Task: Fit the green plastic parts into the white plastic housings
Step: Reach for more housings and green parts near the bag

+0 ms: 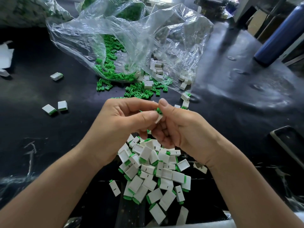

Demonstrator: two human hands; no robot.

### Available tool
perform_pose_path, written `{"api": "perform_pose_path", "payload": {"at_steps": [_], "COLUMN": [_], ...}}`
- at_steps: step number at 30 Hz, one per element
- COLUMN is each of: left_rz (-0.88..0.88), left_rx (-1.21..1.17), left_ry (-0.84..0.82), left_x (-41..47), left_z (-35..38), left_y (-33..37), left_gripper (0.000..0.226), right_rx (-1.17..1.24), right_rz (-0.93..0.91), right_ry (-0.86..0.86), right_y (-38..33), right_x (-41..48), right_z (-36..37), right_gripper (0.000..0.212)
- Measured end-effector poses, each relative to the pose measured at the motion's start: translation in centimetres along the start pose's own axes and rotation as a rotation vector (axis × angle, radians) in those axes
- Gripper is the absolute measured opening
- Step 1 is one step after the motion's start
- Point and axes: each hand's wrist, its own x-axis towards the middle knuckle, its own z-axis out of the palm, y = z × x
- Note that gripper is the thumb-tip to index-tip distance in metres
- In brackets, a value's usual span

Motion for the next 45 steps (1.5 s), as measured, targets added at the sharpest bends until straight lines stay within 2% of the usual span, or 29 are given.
{"api": "perform_pose_path", "payload": {"at_steps": [16,22,32,40,45], "left_rz": [-0.112,-0.135,-0.145,-0.179,-0.197], "left_rx": [-0.018,-0.007,-0.040,-0.065,-0.050], "left_ry": [-0.013,0.054,0.097,0.109,0.092], "left_x": [0.0,0.1,0.0,0.1,0.2], "left_z": [0.2,0.3,0.7,0.5,0.3], "left_y": [0.6,0.1,-0.1,-0.3,0.0], "left_gripper": [0.020,0.015,0.018,0.016,0.016], "right_rx": [-0.281,-0.362,-0.460,-0.385,-0.384], "right_rz": [-0.064,-0.059,-0.060,-0.087,-0.137], "right_ry": [0.075,0.161,0.245,0.240,0.256], "right_y": [0.4,0.8,1.3,1.6,1.3], "right_x": [0.2,0.2,0.7,0.9,0.8], "right_z": [0.3,0.6,0.8,0.9,0.6], "right_gripper": [0.044,0.034,0.038,0.037,0.050]}}
